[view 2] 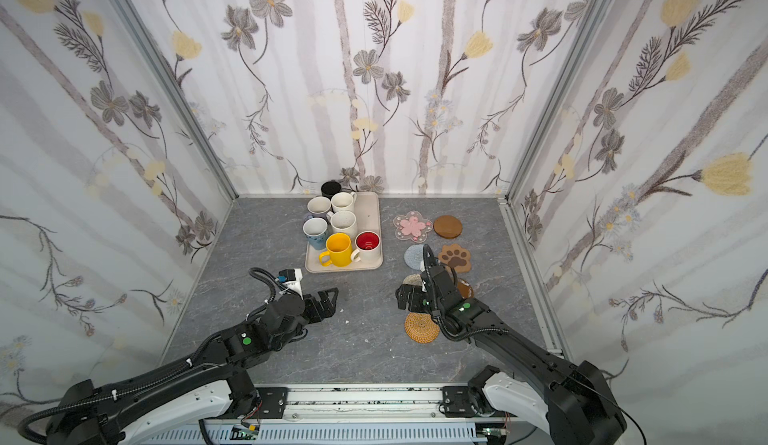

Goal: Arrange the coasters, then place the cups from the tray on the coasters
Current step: 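Move the right gripper over the red-lined white mug on the tray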

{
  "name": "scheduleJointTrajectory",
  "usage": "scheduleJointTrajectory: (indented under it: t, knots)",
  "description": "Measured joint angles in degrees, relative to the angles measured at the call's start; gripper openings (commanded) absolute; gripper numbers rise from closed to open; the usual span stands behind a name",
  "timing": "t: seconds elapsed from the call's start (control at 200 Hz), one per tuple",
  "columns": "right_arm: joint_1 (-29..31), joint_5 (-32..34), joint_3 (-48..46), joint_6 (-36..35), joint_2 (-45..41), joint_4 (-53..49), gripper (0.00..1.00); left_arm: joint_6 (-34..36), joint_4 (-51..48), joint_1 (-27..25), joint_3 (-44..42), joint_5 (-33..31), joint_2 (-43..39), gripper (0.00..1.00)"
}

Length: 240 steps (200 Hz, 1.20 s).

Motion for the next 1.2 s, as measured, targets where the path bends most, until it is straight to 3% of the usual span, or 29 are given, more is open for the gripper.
scheduleJointTrajectory:
  t: [0.495, 0.849, 1.199]
  knots:
    - [2.3, 0.7, 18.5, 9.6, 22.3, 4.9, 0.94, -0.4, -2.1, 6.3, 0.0, 0.3, 3.9, 1.00]
    - [4.9, 2.0, 30.1, 12.7, 35.1, 4.2, 0.93, -8.5, -2.9, 11.0, -3.1, -1.1, 3.1, 1.00]
    - [6.5, 2.3, 38.6, 13.4, 44.1, 3.0, 0.92, -2.4, -3.3, 11.5, -2.9, -0.5, 5.0, 1.00]
